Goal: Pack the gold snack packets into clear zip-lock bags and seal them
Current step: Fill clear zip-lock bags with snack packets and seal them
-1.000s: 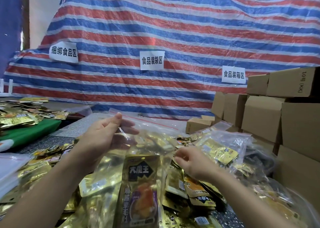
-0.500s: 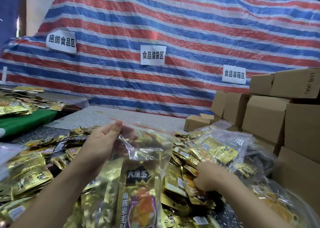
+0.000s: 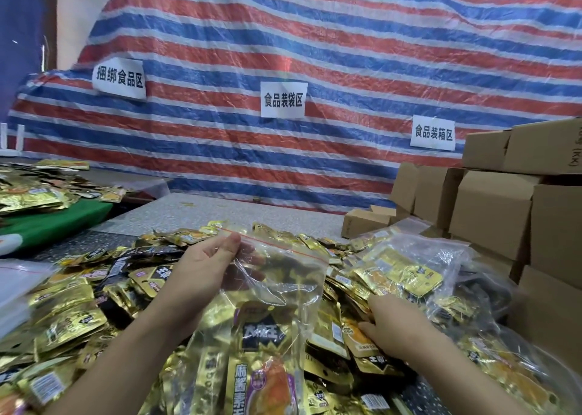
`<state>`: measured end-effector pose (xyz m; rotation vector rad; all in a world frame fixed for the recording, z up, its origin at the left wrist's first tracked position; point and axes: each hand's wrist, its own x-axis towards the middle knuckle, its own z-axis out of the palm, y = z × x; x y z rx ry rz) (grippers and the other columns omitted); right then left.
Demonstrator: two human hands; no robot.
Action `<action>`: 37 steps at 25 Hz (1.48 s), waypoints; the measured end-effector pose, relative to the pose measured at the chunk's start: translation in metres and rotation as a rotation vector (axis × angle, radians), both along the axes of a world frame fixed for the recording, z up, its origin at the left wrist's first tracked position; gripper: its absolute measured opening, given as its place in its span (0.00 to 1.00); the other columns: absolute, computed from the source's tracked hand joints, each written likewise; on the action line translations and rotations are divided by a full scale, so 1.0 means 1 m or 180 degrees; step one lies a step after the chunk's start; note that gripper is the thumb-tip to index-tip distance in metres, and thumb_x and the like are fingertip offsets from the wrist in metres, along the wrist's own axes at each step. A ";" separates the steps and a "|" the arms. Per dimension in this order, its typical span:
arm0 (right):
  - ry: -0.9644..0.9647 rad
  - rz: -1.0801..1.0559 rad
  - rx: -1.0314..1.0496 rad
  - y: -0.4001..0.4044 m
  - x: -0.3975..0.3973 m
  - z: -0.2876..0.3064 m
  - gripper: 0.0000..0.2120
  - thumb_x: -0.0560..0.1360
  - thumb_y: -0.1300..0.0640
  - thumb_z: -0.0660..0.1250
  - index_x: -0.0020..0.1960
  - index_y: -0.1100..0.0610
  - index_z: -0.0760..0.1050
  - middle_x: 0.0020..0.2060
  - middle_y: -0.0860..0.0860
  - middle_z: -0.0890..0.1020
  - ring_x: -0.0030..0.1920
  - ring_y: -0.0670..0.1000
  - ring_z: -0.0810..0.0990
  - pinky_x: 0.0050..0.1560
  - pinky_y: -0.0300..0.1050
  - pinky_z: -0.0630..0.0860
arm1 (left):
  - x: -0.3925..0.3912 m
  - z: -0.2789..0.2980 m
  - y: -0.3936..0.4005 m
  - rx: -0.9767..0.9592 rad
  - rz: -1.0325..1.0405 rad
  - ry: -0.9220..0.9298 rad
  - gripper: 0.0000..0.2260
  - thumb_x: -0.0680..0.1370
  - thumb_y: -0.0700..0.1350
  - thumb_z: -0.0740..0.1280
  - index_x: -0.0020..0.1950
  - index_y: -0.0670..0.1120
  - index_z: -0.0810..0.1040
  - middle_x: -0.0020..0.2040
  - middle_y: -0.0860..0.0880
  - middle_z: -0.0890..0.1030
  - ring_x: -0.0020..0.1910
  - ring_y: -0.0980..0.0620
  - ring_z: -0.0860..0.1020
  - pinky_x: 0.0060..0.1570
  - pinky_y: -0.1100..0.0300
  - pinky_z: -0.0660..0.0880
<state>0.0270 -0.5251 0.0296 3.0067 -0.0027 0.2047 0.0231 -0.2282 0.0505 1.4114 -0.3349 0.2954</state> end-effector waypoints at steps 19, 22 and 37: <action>-0.0173 0.1779 0.6545 0.076 -0.006 0.129 0.11 0.80 0.59 0.64 0.60 0.63 0.75 0.48 0.58 0.85 0.47 0.54 0.86 0.41 0.48 0.83 | -0.008 0.002 -0.005 0.0094 -0.0289 -0.0077 0.19 0.75 0.54 0.61 0.48 0.41 0.82 0.44 0.43 0.86 0.38 0.42 0.85 0.36 0.55 0.81; 0.0093 0.1918 0.6629 0.087 -0.003 0.118 0.14 0.78 0.60 0.64 0.61 0.64 0.75 0.48 0.59 0.84 0.48 0.55 0.85 0.44 0.48 0.83 | -0.007 0.003 -0.006 0.0048 -0.0288 -0.0059 0.18 0.75 0.54 0.61 0.47 0.42 0.83 0.44 0.43 0.86 0.37 0.42 0.85 0.34 0.56 0.81; 0.0378 0.1633 0.5339 0.077 -0.001 0.092 0.14 0.80 0.55 0.64 0.59 0.64 0.77 0.48 0.58 0.85 0.45 0.55 0.85 0.40 0.47 0.82 | -0.012 0.004 -0.007 -0.0064 -0.0328 0.0143 0.20 0.75 0.58 0.62 0.45 0.42 0.84 0.44 0.40 0.86 0.41 0.37 0.85 0.37 0.53 0.82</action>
